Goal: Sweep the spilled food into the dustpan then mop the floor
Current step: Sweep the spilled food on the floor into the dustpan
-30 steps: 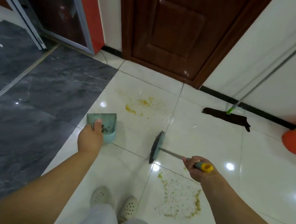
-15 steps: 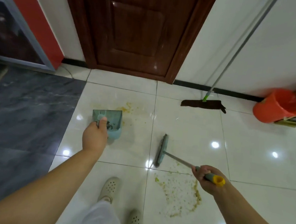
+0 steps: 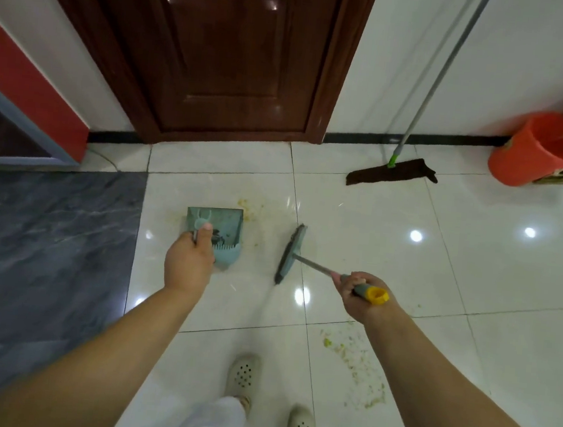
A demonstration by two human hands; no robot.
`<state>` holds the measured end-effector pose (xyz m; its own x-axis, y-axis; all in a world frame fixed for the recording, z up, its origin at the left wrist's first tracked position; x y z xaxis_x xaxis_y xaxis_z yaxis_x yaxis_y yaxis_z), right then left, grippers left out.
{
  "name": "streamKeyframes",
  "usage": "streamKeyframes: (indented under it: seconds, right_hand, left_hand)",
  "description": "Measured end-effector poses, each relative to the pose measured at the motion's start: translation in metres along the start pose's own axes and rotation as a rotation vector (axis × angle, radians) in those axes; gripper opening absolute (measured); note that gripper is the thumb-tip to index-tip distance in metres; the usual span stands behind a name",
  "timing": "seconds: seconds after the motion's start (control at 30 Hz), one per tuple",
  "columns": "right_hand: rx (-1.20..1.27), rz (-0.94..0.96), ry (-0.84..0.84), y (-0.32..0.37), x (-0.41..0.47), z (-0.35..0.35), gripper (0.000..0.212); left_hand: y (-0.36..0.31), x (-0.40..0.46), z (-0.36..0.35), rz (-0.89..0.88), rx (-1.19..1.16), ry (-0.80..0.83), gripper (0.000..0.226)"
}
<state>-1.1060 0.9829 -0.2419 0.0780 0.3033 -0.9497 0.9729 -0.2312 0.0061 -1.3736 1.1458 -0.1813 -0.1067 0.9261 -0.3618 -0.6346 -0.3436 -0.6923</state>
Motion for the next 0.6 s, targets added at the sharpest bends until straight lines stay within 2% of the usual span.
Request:
streamKeyframes:
  seconds: [0.13,0.2,0.27,0.37,0.5,0.6]
  right_hand:
    - [0.117,0.105,0.007,0.036,0.015,-0.01,0.026]
    - [0.2,0.152,0.016,0.057,0.017,-0.008,0.02]
    - [0.304,0.198,0.003,0.076,0.017,0.003,0.029]
    - [0.47,0.257,-0.026,0.098,0.005,0.03,0.043]
    - [0.672,0.277,-0.068,0.113,-0.019,0.085,0.047]
    - [0.703,0.291,-0.111,0.118,-0.037,0.123,0.046]
  left_hand:
    - [-0.009,0.017,-0.018,-0.028,0.011,0.061,0.056]
    - [-0.016,0.022,-0.027,-0.05,0.014,0.088,0.052]
    - [-0.023,0.024,-0.037,-0.068,0.019,0.113,0.047]
    - [-0.034,0.024,-0.053,-0.097,0.039,0.162,0.047]
    - [-0.049,0.017,-0.073,-0.121,0.06,0.219,0.048]
    - [-0.062,0.009,-0.087,-0.159,0.076,0.248,0.048]
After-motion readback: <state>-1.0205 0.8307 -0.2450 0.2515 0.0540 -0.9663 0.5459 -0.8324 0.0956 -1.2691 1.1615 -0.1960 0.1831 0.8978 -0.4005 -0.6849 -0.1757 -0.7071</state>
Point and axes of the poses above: each hand's wrist, its own x-axis towards the middle knuckle, its own z-axis out of the back of the hand, y = z × x, the point moved 8 cm from there along x, towards the middle knuckle, and after that the axes turned 12 degrees about x, right-handed, at the moved point
